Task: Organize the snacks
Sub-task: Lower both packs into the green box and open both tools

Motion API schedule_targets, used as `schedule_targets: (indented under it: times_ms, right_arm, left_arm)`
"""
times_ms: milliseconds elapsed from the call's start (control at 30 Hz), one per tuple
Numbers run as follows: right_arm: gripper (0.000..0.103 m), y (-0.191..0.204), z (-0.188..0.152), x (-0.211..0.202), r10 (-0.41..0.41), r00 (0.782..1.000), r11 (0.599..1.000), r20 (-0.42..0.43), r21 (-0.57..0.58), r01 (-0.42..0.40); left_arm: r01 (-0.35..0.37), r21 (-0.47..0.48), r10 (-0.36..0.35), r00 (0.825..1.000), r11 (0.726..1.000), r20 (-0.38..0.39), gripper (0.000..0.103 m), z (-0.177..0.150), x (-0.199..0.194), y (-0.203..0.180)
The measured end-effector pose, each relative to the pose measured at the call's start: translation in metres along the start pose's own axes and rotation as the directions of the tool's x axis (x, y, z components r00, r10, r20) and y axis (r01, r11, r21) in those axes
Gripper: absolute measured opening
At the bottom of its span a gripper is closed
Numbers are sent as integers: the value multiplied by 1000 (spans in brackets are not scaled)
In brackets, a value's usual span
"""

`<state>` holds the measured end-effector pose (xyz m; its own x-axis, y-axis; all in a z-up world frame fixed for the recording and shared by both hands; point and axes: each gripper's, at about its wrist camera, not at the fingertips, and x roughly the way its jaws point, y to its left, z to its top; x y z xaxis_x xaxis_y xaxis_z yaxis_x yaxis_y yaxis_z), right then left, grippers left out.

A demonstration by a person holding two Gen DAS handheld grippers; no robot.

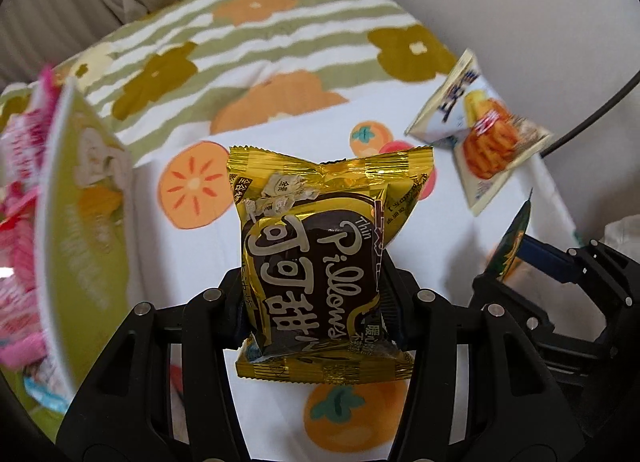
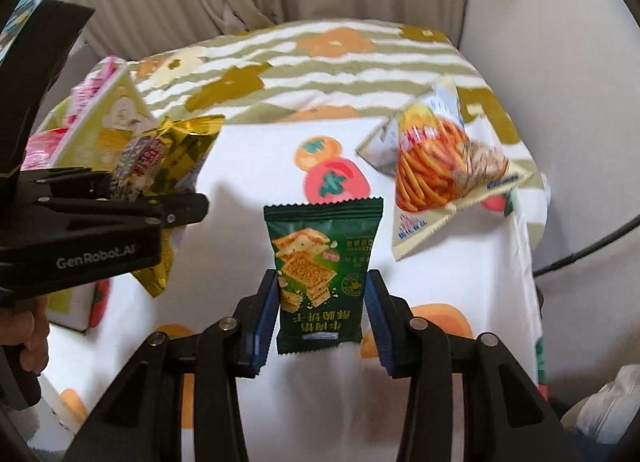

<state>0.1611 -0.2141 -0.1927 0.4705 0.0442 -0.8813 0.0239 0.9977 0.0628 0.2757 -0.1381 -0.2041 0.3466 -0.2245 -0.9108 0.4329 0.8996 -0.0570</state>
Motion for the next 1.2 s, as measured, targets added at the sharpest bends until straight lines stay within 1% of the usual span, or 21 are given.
schedule_targets:
  times_ms: [133, 167, 333, 500, 667, 767, 967, 1133, 1200]
  right_arm:
    - [39, 16, 9, -31, 33, 998, 998, 61, -62, -30]
    - [39, 19, 10, -36, 42, 997, 997, 70, -70, -37]
    - [39, 38, 26, -70, 108, 988, 988, 114, -123, -94]
    - [39, 71, 44, -94, 190, 972, 968, 139, -191, -162]
    - [39, 119, 56, -110, 272, 950, 940, 150, -253, -230]
    - [39, 151, 60, -115, 301, 940, 926, 159, -282, -249]
    - [39, 208, 64, -110, 339, 931, 916, 137, -276, -293]
    - [39, 246, 59, -95, 332, 938, 918, 98, -264, -297]
    - [39, 255, 55, -89, 328, 942, 922, 79, -247, -300]
  left_arm:
    - [-12, -43, 15, 997, 999, 73, 47, -6, -41, 7]
    - [-23, -57, 28, 995, 998, 95, 47, -9, -55, 10]
    - [-58, -121, 76, 985, 991, 154, 47, -22, -105, 30]
    - [-95, -197, 135, 971, 976, 199, 47, -42, -149, 62]
    - [-126, -272, 187, 960, 954, 210, 47, -66, -180, 112]
    - [-149, -295, 215, 955, 944, 205, 48, -80, -190, 147]
    - [-166, -324, 225, 962, 931, 153, 48, -104, -192, 211]
    - [-167, -317, 212, 971, 934, 111, 48, -121, -178, 245]
    - [-178, -314, 217, 972, 933, 94, 53, -125, -172, 254]
